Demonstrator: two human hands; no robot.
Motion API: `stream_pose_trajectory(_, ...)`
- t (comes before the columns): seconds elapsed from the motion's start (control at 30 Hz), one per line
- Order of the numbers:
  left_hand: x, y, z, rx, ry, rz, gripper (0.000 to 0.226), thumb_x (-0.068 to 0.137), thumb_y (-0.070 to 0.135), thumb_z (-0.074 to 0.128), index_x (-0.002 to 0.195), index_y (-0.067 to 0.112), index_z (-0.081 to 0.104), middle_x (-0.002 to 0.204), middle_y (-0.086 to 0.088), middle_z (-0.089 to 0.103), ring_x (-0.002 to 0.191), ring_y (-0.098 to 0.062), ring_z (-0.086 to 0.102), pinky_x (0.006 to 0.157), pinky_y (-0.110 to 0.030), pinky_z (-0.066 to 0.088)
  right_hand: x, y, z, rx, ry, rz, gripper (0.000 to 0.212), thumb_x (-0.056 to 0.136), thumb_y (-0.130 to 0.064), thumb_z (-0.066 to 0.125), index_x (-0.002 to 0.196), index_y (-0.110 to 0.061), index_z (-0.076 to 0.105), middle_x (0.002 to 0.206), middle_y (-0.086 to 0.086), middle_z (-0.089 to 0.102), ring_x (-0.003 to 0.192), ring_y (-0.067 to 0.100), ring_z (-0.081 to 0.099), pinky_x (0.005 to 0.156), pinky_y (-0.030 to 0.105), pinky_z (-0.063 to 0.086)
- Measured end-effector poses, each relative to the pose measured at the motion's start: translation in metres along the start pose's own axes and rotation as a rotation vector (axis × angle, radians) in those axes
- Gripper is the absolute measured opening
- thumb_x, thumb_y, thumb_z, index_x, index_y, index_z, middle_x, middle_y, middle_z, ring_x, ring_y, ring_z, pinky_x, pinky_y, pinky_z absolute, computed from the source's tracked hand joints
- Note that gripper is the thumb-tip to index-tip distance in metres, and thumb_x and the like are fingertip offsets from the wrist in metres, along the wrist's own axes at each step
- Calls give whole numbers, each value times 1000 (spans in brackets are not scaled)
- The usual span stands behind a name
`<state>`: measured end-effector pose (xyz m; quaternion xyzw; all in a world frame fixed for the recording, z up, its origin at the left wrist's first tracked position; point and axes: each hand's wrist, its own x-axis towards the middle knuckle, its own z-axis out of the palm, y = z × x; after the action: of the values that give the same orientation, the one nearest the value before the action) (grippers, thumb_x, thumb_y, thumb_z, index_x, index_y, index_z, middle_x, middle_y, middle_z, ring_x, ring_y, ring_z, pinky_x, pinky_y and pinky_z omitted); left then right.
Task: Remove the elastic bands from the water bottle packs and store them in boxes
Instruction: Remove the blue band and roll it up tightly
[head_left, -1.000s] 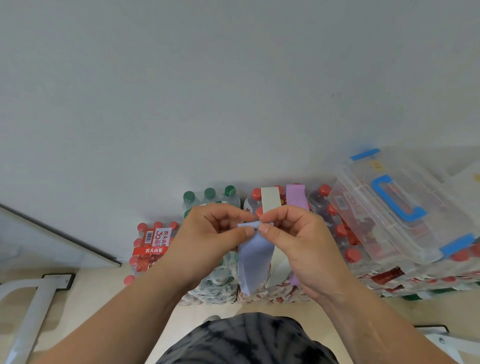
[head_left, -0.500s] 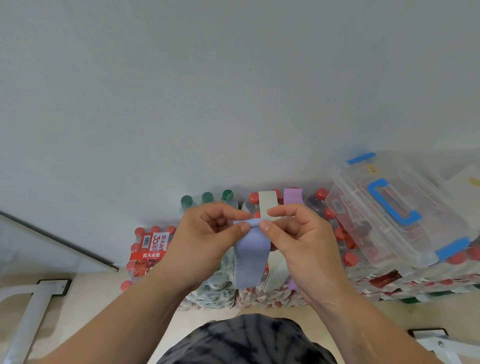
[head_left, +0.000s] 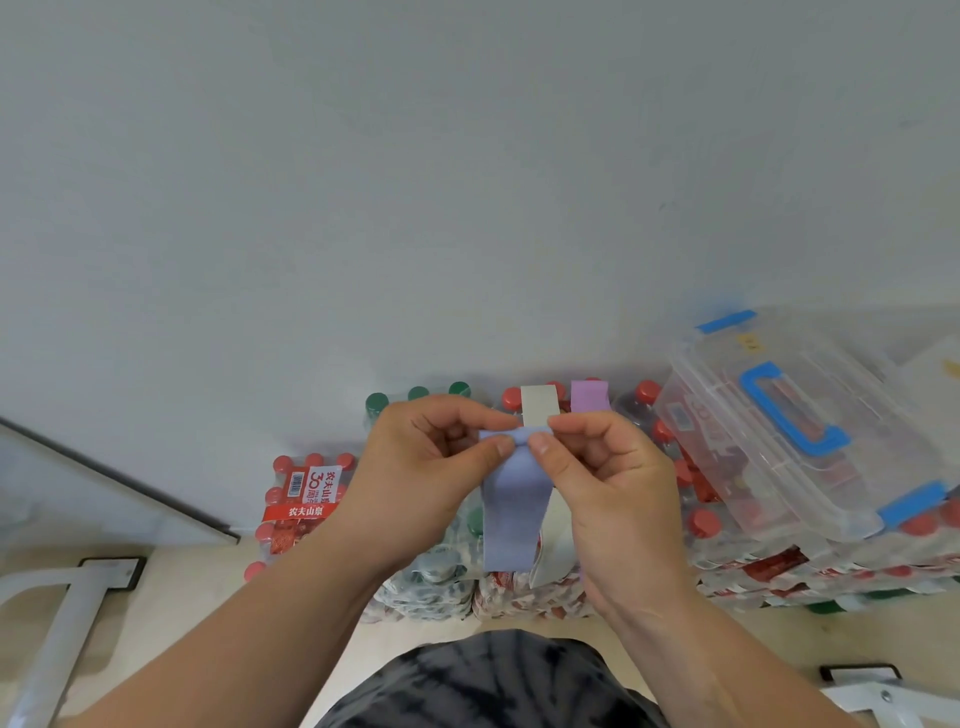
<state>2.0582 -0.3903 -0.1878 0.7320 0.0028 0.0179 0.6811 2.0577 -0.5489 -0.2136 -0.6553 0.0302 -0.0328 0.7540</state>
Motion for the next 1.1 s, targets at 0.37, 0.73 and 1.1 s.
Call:
stream_pose_trajectory(0.37, 1, -4, 0, -30, 19, -33, 34, 81, -5, 76, 80, 28, 81, 79, -12, 74, 75, -27, 68, 71, -29, 58, 5, -4, -5, -28, -42, 40, 30, 87, -7, 78, 83, -36, 81, 84, -4, 80, 77, 6, 74, 70, 15, 55)
stream_pose_trajectory(0.73, 2, -4, -2, 37, 10, -22, 39, 86, -1, 74, 86, 37, 81, 83, 4, 78, 77, -12, 72, 71, -20, 58, 10, -5, -6, -78, -93, 29, 19, 90, -9, 76, 88, -28, 79, 84, -3, 79, 79, 9, 74, 70, 20, 57)
stream_pose_trajectory(1.1, 4, -8, -5, -23, -3, -47, 36, 82, -5, 75, 85, 30, 82, 84, -1, 78, 81, -20, 73, 70, -20, 56, 15, -3, -7, -160, -109, 9, 20, 88, -11, 79, 87, -31, 77, 84, -5, 79, 80, 11, 75, 74, 23, 59)
